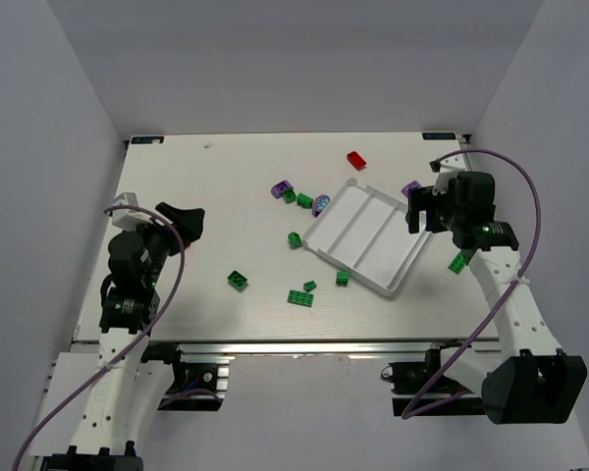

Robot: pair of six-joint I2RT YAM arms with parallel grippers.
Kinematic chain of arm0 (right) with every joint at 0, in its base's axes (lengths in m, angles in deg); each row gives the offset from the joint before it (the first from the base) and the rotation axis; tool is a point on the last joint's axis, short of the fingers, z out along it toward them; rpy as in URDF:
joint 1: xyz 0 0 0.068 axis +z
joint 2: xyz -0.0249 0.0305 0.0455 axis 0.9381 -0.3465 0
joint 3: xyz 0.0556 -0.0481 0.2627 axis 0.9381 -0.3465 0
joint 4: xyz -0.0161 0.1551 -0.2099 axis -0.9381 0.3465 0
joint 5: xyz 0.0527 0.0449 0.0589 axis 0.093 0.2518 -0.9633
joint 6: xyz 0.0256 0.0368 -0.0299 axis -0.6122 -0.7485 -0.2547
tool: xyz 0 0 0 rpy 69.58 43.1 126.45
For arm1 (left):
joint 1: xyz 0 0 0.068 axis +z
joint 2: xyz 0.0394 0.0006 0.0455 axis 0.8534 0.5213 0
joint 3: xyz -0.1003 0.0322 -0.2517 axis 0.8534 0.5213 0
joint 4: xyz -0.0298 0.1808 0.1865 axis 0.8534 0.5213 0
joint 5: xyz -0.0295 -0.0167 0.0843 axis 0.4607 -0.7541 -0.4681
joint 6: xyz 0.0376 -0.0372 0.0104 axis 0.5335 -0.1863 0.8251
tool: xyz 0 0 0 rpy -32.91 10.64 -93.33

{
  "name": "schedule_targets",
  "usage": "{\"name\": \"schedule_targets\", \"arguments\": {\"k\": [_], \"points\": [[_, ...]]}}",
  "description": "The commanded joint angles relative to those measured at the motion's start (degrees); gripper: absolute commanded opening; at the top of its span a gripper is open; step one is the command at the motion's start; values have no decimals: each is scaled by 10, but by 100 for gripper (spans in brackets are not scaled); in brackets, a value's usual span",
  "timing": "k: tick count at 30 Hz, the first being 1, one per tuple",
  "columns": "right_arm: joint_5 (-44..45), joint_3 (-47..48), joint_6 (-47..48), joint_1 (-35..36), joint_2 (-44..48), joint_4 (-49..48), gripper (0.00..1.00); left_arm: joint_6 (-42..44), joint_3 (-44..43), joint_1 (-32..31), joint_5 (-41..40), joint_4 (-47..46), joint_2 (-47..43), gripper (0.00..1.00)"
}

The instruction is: Sort the legos into containers by color

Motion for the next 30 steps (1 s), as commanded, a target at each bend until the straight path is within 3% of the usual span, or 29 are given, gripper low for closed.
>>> {"name": "schedule_targets", "arguments": {"k": [1,2,3,5,6,7,9,10,11,14,16,17,19,21,22,26,30], "points": [[-117,23,105,0,19,14,89,-8,1,2,24,-13,3,98],[-176,17,161,0,29,27,90,-7,0,3,25,-11,7,98],[-297,15,227,0,50,52,90,-6,-3,3,26,-8,9,97],[-389,-8,414,4,72,136,89,-6,-7,2,31,-3,14,89],[-415,-21,443,17,93,145,89,-6,-8,2,34,-3,15,82],[-419,-34,459,25,102,146,90,-6,-10,2,41,-3,16,71],[-456,-71,540,40,121,163,89,-10,-12,2,46,11,14,12],[-464,-72,540,41,121,163,89,-13,-12,2,46,18,14,12],[-467,-81,550,54,118,163,89,-17,-11,2,48,22,10,0],[-469,-70,547,85,88,167,88,-25,-8,3,55,41,-5,1],[-458,-58,549,108,65,177,81,-32,-6,3,48,58,-21,23],[-431,-53,547,137,41,179,72,-34,-4,3,46,62,-26,49],[-404,-50,556,166,17,188,63,-40,0,2,45,67,-39,68],[-384,-50,574,199,-13,207,58,-48,9,2,45,71,-44,81],[-381,-51,593,205,-22,211,58,-49,11,2,46,73,-46,82],[-350,-82,632,237,-41,179,87,-49,11,2,53,84,-42,83],[-334,-104,668,248,-53,133,88,-54,16,2,52,85,-42,84]]}}
